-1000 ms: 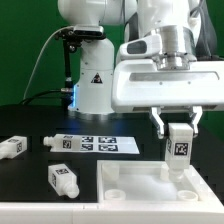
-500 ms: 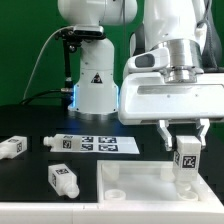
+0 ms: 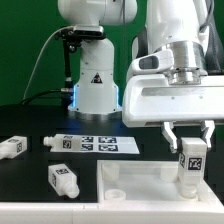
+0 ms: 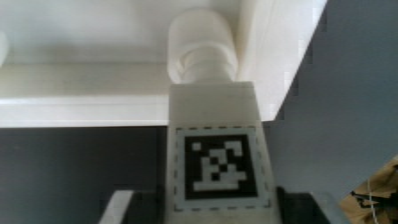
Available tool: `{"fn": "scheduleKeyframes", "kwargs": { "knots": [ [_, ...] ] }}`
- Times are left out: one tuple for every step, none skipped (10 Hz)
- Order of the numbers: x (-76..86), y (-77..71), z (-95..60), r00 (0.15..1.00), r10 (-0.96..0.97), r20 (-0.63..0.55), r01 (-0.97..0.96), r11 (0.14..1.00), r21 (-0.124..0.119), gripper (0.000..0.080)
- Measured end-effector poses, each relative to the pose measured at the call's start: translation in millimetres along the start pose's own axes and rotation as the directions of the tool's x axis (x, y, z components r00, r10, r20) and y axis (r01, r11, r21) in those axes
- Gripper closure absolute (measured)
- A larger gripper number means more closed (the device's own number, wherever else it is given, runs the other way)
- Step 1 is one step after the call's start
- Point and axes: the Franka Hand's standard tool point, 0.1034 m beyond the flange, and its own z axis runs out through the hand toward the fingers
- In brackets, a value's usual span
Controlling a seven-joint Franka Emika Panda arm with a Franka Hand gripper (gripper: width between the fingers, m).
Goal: Assemble one leg
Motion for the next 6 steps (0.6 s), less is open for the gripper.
{"fn": "scheduleKeyframes", "kwargs": {
  "knots": [
    [0.3,-0.3,0.5,1.0,-0.002,-0.008,0.002,1.0,0.0,0.0512],
    [-0.6,0.9,1.7,1.0,-0.009,-0.012,0.009,1.0,-0.002,0.0512],
    [-7.1,3.1,6.0,1.0,-0.019,0.002,0.019,1.0,-0.006,0.0512],
    [-9.7,3.3,7.3,1.0,-0.022,0.009,0.022,1.0,-0.007,0.0512],
    [-11.7,4.4,8.7,0.999,-0.029,0.013,0.029,1.0,-0.008,0.0512],
    [-13.4,5.1,9.8,0.999,-0.038,0.017,0.038,0.999,-0.009,0.0512]
  ]
}}
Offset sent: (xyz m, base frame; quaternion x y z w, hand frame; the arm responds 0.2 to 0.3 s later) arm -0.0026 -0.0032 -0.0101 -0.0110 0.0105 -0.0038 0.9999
